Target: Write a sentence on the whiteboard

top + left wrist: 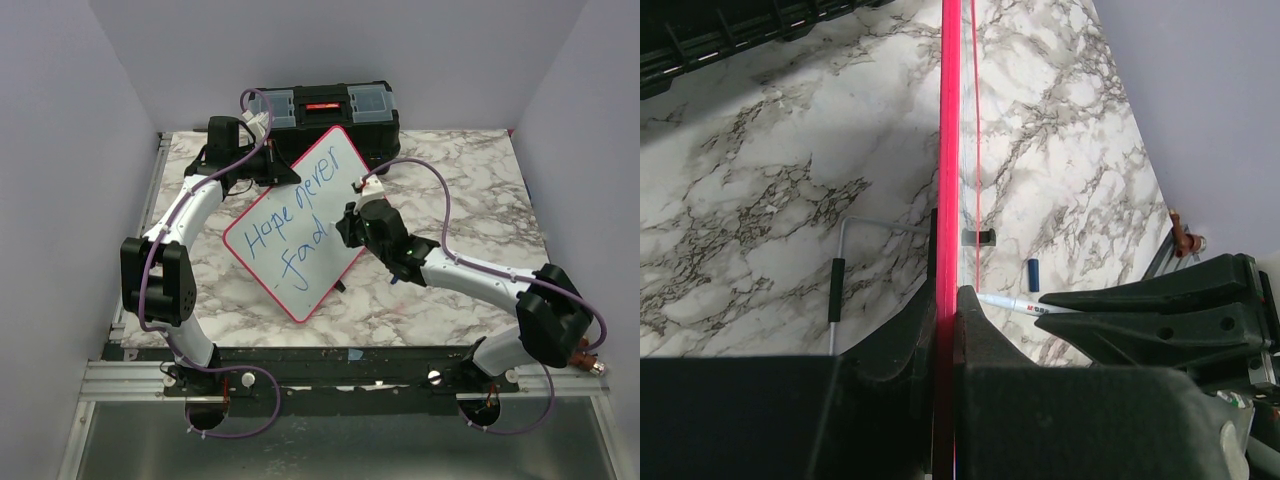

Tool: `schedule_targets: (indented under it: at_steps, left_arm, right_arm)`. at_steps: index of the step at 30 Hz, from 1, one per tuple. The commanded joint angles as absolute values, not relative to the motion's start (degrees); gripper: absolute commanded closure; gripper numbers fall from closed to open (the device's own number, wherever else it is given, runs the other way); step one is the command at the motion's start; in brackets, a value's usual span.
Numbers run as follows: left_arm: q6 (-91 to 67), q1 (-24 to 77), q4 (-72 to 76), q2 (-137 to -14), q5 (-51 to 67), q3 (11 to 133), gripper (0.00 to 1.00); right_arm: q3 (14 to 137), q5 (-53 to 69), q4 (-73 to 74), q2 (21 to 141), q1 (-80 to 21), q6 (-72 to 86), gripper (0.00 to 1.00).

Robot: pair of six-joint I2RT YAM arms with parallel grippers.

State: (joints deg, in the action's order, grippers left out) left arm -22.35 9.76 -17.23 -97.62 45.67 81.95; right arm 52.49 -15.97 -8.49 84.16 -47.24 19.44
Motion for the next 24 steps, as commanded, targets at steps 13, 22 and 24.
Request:
schedule_targets:
  at_steps: [13, 22, 24]
  left_arm:
    - [-18.5, 10.5, -16.0, -96.9, 44.6, 82.4, 1.00]
    - [-18.5, 10.5, -16.1, -97.0, 44.6, 82.4, 1.00]
    - [-18.5, 10.5, -16.2, -97.0, 44.6, 82.4, 1.00]
  right_arm:
    - [55.8, -17.9, -8.2, 86.3, -46.5, 18.8, 0.99]
    - [57.4, -18.8, -7.5, 86.8, -46.2, 17.9, 0.99]
    - [57.8, -18.8, -7.4, 86.9, -46.2, 17.8, 0.99]
